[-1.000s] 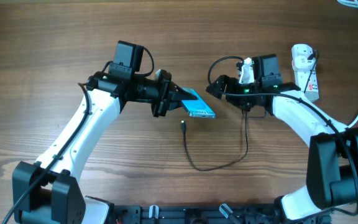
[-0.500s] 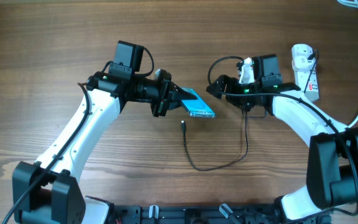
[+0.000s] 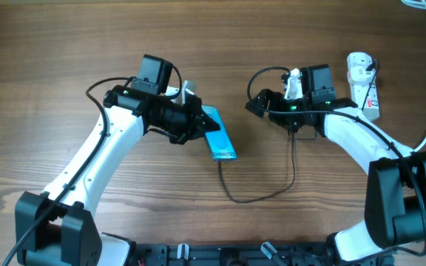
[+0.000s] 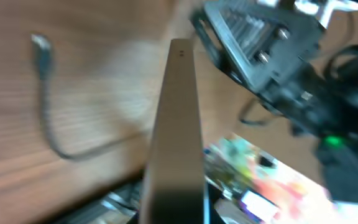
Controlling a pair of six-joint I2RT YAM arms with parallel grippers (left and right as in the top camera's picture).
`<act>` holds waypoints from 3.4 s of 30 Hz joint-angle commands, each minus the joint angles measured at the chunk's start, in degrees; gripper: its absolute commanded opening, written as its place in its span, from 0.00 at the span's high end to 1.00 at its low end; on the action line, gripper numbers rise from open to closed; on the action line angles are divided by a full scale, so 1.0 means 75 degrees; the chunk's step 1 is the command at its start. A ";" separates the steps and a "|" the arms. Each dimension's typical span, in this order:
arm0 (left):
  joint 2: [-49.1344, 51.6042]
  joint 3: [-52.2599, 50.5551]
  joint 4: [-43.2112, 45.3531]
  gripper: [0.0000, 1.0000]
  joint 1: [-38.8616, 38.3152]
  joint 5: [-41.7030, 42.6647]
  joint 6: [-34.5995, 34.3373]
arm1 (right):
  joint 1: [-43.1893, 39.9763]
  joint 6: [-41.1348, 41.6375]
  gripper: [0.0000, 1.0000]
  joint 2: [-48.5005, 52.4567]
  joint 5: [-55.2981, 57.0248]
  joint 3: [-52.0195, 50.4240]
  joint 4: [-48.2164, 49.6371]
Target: Plug charger to phone and switch on socket
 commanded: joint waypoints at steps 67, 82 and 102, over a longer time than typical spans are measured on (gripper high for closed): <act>-0.0119 0.0050 -0.0682 0.96 0.4520 0.0149 0.2500 | 0.4913 0.0941 0.61 0.0787 0.3960 0.0364 -0.1763; -0.0119 0.0050 -0.0752 0.96 0.4520 0.0143 0.2503 | 0.4803 0.0886 0.56 0.1212 0.4071 0.2296 -0.3940; -0.0119 0.0050 -0.0749 0.96 0.4520 0.0117 0.2500 | 0.4800 0.1384 0.96 0.1227 0.4316 0.0458 -0.2719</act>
